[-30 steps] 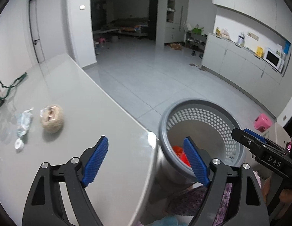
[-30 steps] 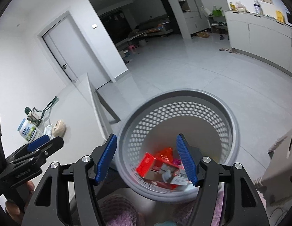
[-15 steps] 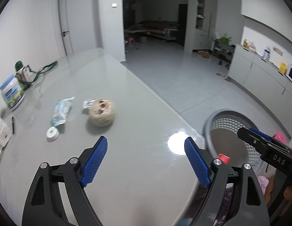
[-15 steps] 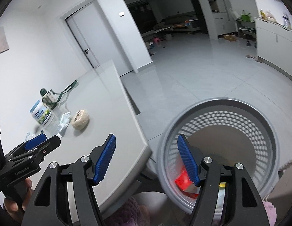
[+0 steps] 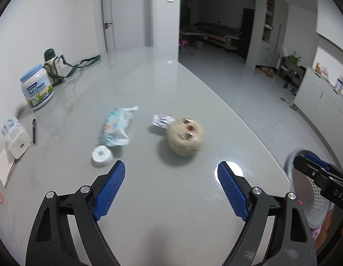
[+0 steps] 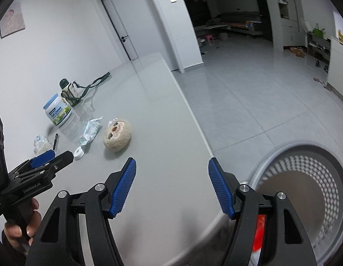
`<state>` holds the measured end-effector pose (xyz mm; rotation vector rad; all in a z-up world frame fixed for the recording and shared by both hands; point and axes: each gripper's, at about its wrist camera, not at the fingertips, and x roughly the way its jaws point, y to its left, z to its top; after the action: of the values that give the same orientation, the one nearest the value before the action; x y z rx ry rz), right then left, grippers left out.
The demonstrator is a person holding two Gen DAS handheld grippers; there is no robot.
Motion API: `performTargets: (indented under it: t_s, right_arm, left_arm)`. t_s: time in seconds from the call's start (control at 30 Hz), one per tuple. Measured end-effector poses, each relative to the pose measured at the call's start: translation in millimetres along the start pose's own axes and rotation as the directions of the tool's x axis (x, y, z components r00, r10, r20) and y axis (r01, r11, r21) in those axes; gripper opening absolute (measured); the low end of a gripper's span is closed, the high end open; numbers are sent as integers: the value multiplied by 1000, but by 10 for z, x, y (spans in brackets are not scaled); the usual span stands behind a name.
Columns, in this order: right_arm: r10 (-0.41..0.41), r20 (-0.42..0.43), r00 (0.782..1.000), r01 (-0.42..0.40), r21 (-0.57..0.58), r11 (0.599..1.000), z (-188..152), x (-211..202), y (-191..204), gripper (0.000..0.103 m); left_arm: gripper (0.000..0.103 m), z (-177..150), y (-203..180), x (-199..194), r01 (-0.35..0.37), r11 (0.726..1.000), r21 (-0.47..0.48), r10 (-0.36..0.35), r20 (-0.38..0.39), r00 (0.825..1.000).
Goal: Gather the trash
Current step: 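Move both open tools back from the basket to the table, then grasp the beige plush sloth ball with the right tool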
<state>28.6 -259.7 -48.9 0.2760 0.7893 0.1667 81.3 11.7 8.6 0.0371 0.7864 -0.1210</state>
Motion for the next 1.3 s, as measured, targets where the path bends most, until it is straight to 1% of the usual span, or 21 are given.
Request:
performTargets:
  t_s: [0.2,0.47,0.57,0.67,0.77,0.83,1.03,1.17,1.3]
  right_arm:
    - [22,-41,999,-25,-61,998,194,396,366,65]
    - [54,-103,993,-67,-128,990,280,887,882,65]
    - [43,-123,991,-62,-160,985,290,1069,1059,65]
    - [23,-152,988,-49,-170,984,303,1244,1129,66]
    - [12,-158,987,-39,-168,985,327,1343,1172,66]
    - [1,-157,988,-29,-172,985,347,1385,1191,70]
    - [-12,-180,984,-17,-161,987,385,1580,1265,70]
    - [-32,-184,982,2,-157,988,393,1693,1304,70]
    - [-72,-167,983,43,-170,985,390,1788,1340,70]
  left_arm:
    - [84,139,331,208,-31,999,-28,31,-4,1000]
    - [84,259,753,491,-61,998,-19,61,-18,998]
    - [84,282,891,587,-64,998,-21,64,-24,998]
    - [84,310,997,677,-60,998,-20,59,-31,998]
    - [84,337,1068,747,-58,998,-16,57,-28,998]
    - [84,359,1104,784,-54,998,-18,54,-25,998]
    - [84,401,1218,858,-42,999,-24,42,-14,999]
    - [86,403,1280,886,-42,998,-35,42,-15,999]
    - [86,416,1356,935,-50,998,-48,49,-17,999]
